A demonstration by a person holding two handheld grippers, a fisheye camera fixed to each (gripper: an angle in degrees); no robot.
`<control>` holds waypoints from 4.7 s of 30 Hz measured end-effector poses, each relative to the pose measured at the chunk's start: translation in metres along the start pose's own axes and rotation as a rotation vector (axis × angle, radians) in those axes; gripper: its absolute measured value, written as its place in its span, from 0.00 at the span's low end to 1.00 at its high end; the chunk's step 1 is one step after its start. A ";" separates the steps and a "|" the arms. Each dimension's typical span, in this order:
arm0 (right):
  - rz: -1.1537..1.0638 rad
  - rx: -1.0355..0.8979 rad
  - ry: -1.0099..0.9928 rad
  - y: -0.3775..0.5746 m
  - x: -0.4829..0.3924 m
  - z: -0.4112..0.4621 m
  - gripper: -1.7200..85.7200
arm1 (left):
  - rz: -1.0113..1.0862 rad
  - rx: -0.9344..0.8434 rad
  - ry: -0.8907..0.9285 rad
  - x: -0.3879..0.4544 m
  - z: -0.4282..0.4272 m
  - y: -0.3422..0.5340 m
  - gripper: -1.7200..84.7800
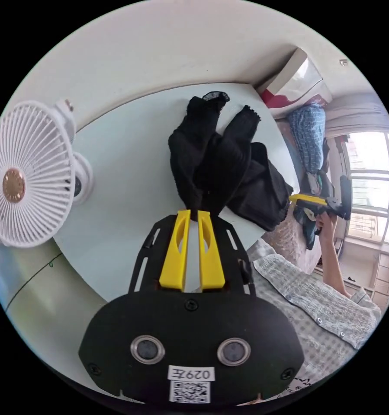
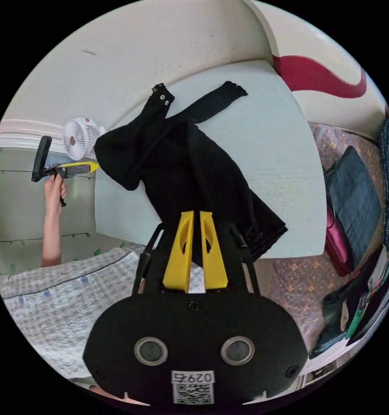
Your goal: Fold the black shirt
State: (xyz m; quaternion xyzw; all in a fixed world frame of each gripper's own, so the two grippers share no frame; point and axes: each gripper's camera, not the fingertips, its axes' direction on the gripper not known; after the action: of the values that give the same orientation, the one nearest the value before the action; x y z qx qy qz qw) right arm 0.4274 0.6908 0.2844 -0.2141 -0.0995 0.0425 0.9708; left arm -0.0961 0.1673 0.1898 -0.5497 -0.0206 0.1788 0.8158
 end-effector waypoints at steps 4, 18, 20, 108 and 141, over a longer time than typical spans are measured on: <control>0.010 -0.126 -0.033 -0.035 0.021 0.016 0.17 | -0.028 0.027 0.133 -0.017 0.012 0.027 0.03; -0.113 -0.161 0.243 -0.042 0.018 0.005 0.03 | 0.088 0.037 0.227 0.023 0.048 0.011 0.22; -0.066 -0.153 0.020 -0.021 0.043 -0.011 0.03 | 0.121 0.021 0.165 0.032 0.046 -0.004 0.26; -0.289 -0.149 -0.253 -0.221 -0.014 0.082 0.01 | 0.012 -0.065 -0.036 0.101 0.176 -0.128 0.01; -0.113 -0.085 -0.508 -0.065 0.008 0.156 0.01 | 0.205 -0.144 -0.110 0.192 0.245 -0.040 0.01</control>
State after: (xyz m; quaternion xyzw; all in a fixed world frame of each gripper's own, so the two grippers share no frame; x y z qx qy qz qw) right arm 0.4047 0.6968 0.4521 -0.2313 -0.3537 0.0364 0.9056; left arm 0.0381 0.4323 0.2913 -0.5952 -0.0218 0.2890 0.7495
